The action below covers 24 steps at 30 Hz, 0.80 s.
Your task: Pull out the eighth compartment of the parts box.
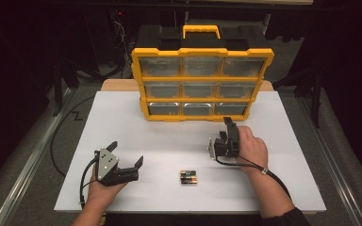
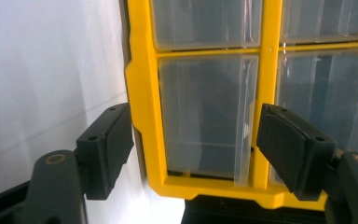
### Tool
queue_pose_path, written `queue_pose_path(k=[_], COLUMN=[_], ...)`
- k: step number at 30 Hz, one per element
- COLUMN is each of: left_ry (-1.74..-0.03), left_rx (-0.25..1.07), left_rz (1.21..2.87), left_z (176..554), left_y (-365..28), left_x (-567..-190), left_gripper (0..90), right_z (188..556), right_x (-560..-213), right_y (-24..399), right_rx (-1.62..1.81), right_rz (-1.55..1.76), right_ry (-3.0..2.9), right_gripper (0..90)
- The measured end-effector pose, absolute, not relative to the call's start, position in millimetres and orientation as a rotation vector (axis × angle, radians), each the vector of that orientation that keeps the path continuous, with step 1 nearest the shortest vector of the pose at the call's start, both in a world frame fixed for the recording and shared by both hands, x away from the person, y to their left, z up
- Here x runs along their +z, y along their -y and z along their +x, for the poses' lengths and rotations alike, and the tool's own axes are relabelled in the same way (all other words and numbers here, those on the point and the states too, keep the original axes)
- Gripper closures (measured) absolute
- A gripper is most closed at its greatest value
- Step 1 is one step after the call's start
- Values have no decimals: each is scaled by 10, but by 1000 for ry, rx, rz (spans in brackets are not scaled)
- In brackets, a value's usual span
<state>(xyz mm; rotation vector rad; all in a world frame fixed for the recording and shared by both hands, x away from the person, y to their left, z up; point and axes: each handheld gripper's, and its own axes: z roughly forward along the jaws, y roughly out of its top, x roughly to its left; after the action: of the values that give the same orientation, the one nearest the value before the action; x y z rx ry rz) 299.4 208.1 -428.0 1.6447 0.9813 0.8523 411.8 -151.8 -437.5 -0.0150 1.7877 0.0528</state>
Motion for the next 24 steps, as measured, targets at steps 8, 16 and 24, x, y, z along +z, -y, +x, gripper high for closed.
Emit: queue_pose_path(k=[8,16,24], left_ry=[-966,-959,-958], left_rx=[852,849,845], left_rz=[1649,1652,1646], left_z=[2982,2978,2975], left_y=[-2080,-2079,-2088], left_x=[-4270,-4266,-4259], left_gripper=[4,4,4], right_z=[4187,4236,4328], right_x=[-4353,-4323,-4256], right_y=[1400,1291,1177], right_rx=[64,63,62], right_rz=[0,2,-5], right_ry=[-1781,-1783,-1775], right_gripper=[296,313,354])
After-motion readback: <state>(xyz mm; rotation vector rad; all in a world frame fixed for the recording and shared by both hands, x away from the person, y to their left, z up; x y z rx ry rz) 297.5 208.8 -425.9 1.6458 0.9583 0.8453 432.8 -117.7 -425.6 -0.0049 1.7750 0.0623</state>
